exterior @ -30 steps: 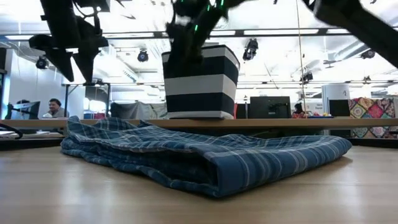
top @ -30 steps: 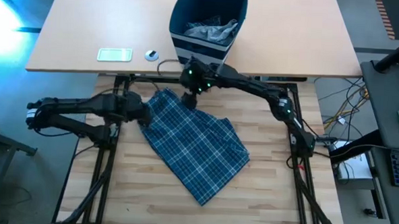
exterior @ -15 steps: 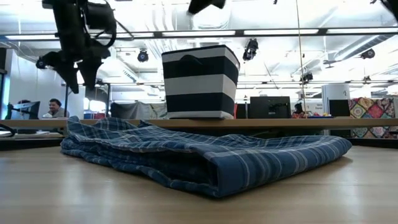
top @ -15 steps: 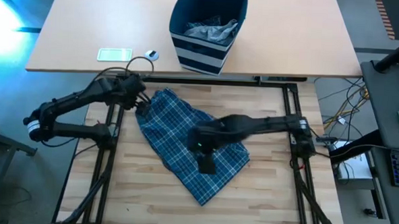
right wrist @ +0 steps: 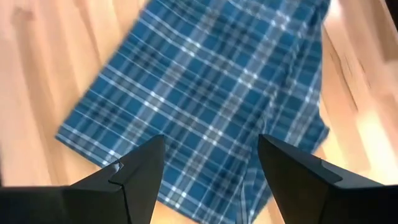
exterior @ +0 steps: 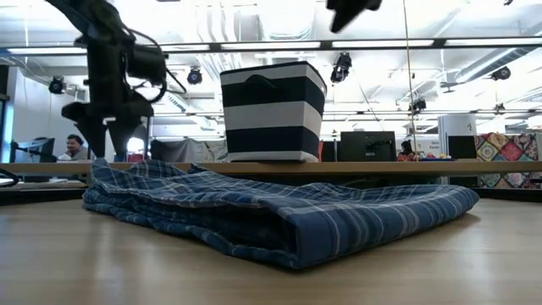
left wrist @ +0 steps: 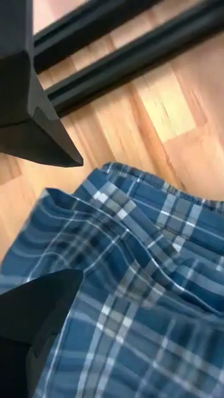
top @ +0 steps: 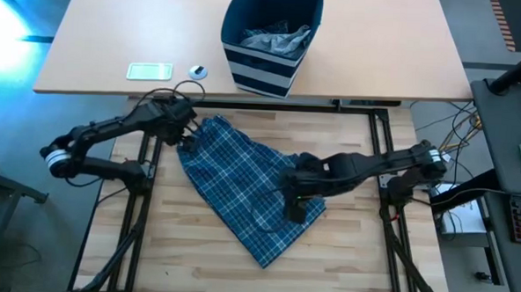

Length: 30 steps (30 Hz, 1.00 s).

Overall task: Fold Laundry from Bin
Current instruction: Fold the blue patterned pants

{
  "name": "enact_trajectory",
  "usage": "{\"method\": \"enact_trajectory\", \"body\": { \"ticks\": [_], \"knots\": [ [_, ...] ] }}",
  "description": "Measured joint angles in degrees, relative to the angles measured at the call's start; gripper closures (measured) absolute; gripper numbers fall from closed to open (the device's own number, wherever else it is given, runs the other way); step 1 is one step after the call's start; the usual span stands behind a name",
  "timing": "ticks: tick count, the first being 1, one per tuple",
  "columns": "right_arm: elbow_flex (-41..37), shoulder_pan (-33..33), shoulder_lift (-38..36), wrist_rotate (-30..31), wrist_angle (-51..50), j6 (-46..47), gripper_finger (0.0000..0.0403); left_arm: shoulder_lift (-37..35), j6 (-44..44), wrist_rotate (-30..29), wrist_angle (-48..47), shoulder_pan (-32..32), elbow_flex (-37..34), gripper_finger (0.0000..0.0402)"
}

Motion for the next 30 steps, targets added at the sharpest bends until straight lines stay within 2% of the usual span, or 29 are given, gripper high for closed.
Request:
{"method": "enact_trajectory", "body": {
  "ticks": [4, 10, 12, 15, 18, 23, 27, 30],
  "knots": [
    [-4.6, 0.0, -2.3, 0.9, 1.8, 3.0, 0.0149, 3.8, 1.0, 0.7, 3.9, 0.7, -2.0, 0.0192],
    [-7.1, 0.0, -3.4, 0.9, 2.4, 5.9, 0.0155, 9.2, 1.8, -0.1, 5.6, 1.5, -2.7, 0.0352],
    [-7.4, 0.0, -3.5, 0.9, 2.4, 6.0, 0.0156, 9.2, 1.7, -0.3, 5.4, 1.5, -1.5, 0.0388],
    [-7.8, 0.0, -3.6, 0.9, 2.5, 6.3, 0.0155, 8.6, 2.5, -1.2, 3.9, 1.6, 1.0, 0.0387],
    [-9.1, 0.0, -3.6, 1.0, 2.7, 6.9, 0.0152, 8.0, 2.4, -4.8, 1.3, 2.4, 3.3, 0.0398],
    [-13.3, -0.2, -3.5, 3.9, 6.3, 6.9, 0.0144, 8.5, 0.5, -10.2, 0.8, 6.7, 3.2, 0.0390],
    [-19.9, -1.3, -3.4, 3.5, 16.8, 6.6, 0.0143, 9.4, 1.3, -10.6, 2.8, 9.5, 2.9, 0.0374],
    [-27.3, -2.3, -2.8, -1.1, 28.7, 6.0, 0.0149, 9.5, 3.5, -10.5, 2.2, 9.6, 3.6, 0.0342]
  ]
}}
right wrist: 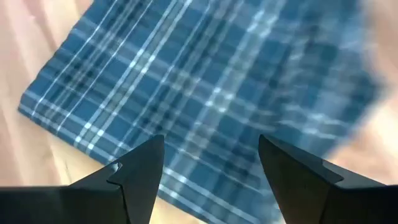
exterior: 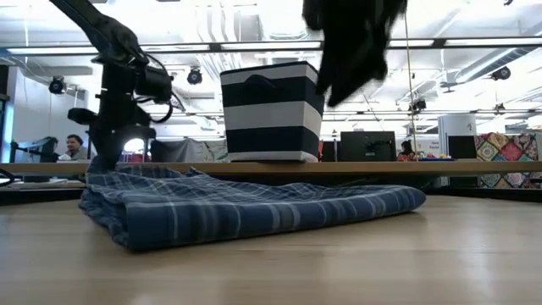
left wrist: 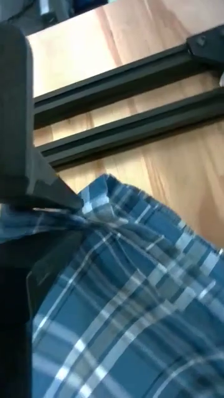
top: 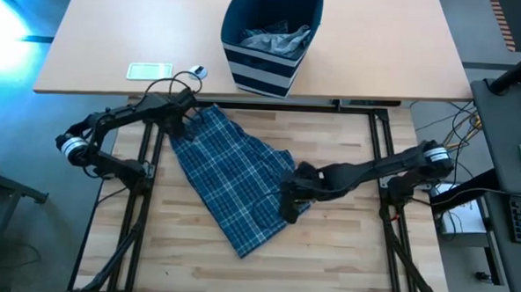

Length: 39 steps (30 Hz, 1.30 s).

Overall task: Fold Laundry from Bin
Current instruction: Fold the blue patterned pants

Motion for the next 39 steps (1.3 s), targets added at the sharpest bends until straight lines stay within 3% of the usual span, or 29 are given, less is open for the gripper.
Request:
{"method": "enact_trajectory", "body": {
  "ticks": [4, 9, 13, 16, 18, 24, 28, 32, 39],
  "knots": [
    [-8.6, -0.6, 3.0, -5.0, 8.6, 1.3, 0.0163, -0.1, 1.4, 0.0, -4.9, 0.2, 3.3, 0.0275],
    [-14.1, -0.6, 7.1, -7.9, 7.9, 5.3, 0.0181, -2.1, 2.3, 0.7, -11.6, -1.4, 9.2, 0.0191],
    [-17.4, -0.6, 6.4, -8.3, -1.4, 8.4, 0.0187, -6.8, 4.2, 10.8, -1.9, -6.9, 8.3, 0.0158],
    [-18.7, -1.3, 3.4, -6.5, -13.8, 8.4, 0.0188, -8.1, 4.1, 19.0, 8.3, -11.7, 4.5, 0.0158],
    [-19.0, -1.5, 0.2, -4.6, -18.6, 9.0, 0.0188, -7.6, 2.5, 20.6, 17.4, -15.6, 1.6, 0.0165],
    [-19.2, -0.7, -12.0, -2.5, -11.6, 10.3, 0.0188, 1.7, 0.2, 19.1, 38.0, -24.2, -1.7, 0.0193],
    [-21.2, 0.1, -16.4, -2.5, -1.2, 10.1, 0.0188, 11.0, 1.1, 14.3, 38.7, -22.2, -0.3, 0.0210],
    [-22.4, 2.1, -14.5, -3.8, -0.5, 11.7, 0.0188, 17.2, 3.0, 8.3, 36.4, -18.3, 1.1, 0.0222],
    [-26.1, 4.9, -3.5, -11.0, 3.6, 16.8, 0.0188, 16.9, 5.7, 6.0, 31.4, -12.8, 3.1, 0.0231]
  ]
}}
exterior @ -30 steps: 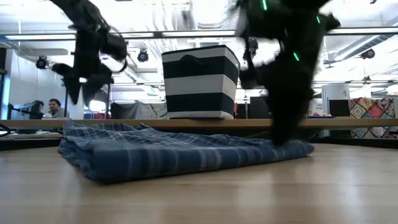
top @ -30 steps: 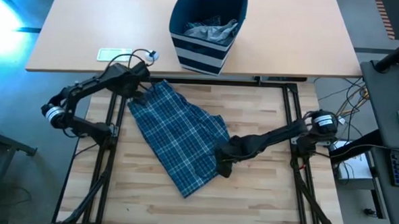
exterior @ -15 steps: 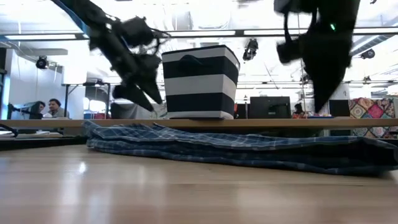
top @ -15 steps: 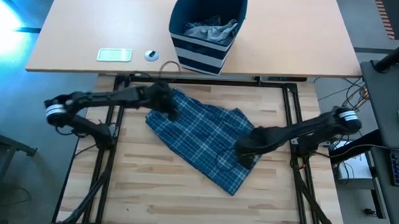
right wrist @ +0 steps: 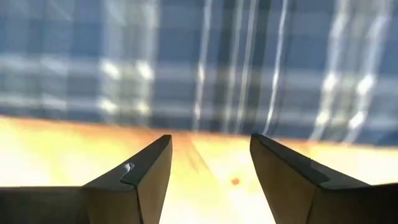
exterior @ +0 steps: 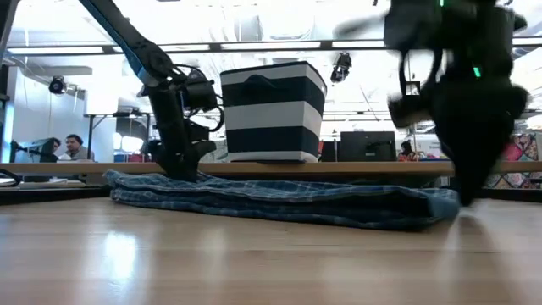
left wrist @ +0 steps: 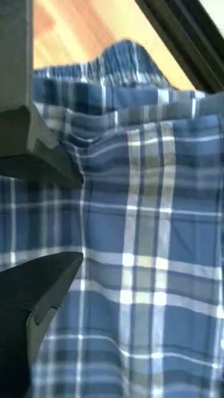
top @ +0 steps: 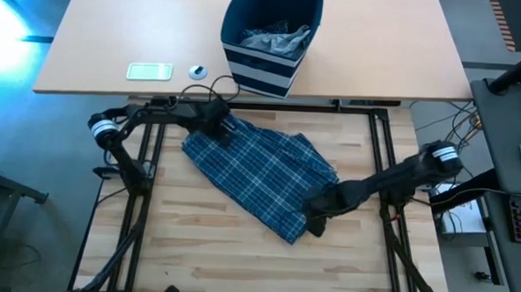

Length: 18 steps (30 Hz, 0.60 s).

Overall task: Fold Laundry from Bin
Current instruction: Fold the blue patterned pants

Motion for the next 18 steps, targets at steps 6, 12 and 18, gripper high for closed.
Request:
{"method": "enact_trajectory", "body": {
  "ticks": [6, 12, 18],
  "knots": [
    [-0.5, -0.2, 2.8, -3.9, -1.2, -1.6, 0.0188, -2.2, 6.3, -4.9, -11.9, 0.9, -0.5, 0.0231],
    [-0.8, 0.0, -9.6, -3.3, -12.7, 1.1, 0.0188, -10.9, 1.1, 0.9, -20.7, -3.3, -4.3, 0.0231],
    [-1.0, -4.6, -24.3, 11.4, -11.5, 7.2, 0.0189, -25.0, -5.4, 2.8, -24.5, -9.8, -4.7, 0.0231]
  ]
}}
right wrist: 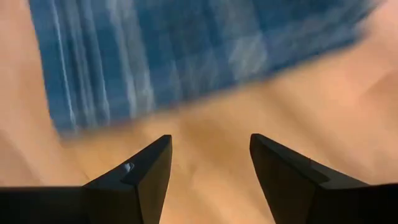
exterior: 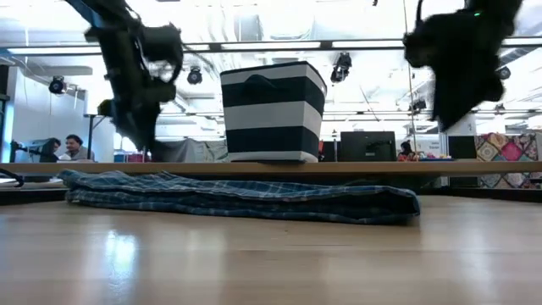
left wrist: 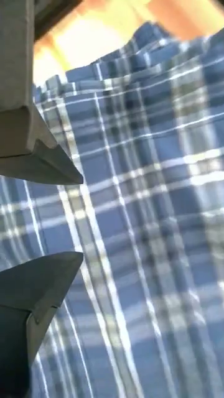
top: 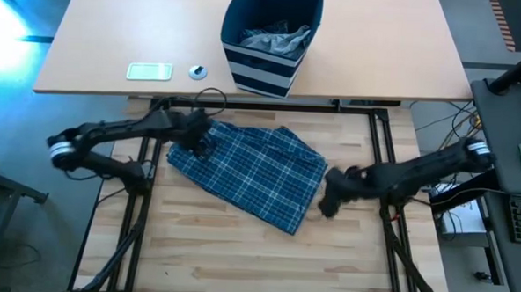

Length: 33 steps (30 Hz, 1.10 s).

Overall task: Fold Laundry from Bin
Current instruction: Fold the blue patterned pants

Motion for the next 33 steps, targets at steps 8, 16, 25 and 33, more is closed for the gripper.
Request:
{"method": "enact_trajectory", "body": {
  "ticks": [8, 16, 25, 33],
  "knots": [
    [-2.3, -24.2, 0.8, 1.2, 10.2, -6.5, 0.0261, -3.5, -0.6, -0.1, 6.4, -0.6, -0.5, 0.0231],
    [-1.2, -39.7, 14.8, -12.4, 18.8, -11.2, 0.0351, 1.2, 2.1, -2.1, 8.7, -0.4, -0.5, 0.0231],
    [2.3, -40.9, 25.1, -14.8, 10.9, -13.2, 0.0393, 7.9, 6.9, -4.7, 9.4, 5.5, -0.5, 0.0231],
    [2.2, -39.2, 18.6, -33.4, -5.7, -19.3, 0.0394, 11.0, 18.1, -6.5, 13.9, 11.8, -1.7, 0.0231]
  ]
}}
